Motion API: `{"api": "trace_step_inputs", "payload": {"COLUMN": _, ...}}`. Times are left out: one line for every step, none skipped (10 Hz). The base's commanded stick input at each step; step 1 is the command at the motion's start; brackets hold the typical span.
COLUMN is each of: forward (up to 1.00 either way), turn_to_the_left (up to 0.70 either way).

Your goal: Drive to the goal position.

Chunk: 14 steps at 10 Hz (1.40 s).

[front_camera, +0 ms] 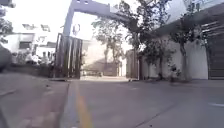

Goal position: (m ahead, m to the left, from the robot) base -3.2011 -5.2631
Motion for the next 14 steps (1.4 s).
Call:
{"api": "trace_step_inputs", "payload": {"forward": 1.00, "turn_to_the_left": -0.40}}
{"api": "trace_step_inputs", "payload": {"forward": 1.00, "turn_to_the_left": -0.40}}
{"api": "trace_step_inputs", "payload": {"forward": 1.00, "turn_to_the_left": -0.40}}
{"api": "trace_step_inputs", "payload": {"forward": 1.00, "turn_to_the_left": -0.40}}
{"api": "trace_step_inputs", "payload": {"forward": 1.00, "turn_to_the_left": -0.40}}
{"api": "trace_step_inputs", "payload": {"forward": 1.00, "turn_to_the_left": -0.40}}
{"api": "trace_step_inputs", "payload": {"forward": 1.00, "turn_to_the_left": -0.40}}
{"api": "trace_step_inputs", "payload": {"forward": 1.00, "turn_to_the_left": -0.40}}
{"api": "trace_step_inputs", "payload": {"forward": 1.00, "turn_to_the_left": -0.40}}
{"api": "trace_step_inputs", "payload": {"forward": 1.00, "turn_to_the_left": -0.40}}
{"api": "trace_step_inputs", "payload": {"forward": 1.00, "turn_to_the_left": -0.40}}
{"api": "trace_step_inputs", "payload": {"forward": 1.00, "turn_to_the_left": -0.40}}
{"api": "trace_step_inputs", "payload": {"forward": 1.00, "turn_to_the_left": -0.40}}
{"api": "trace_step_inputs", "payload": {"forward": 1.00, "turn_to_the_left": -0.40}}
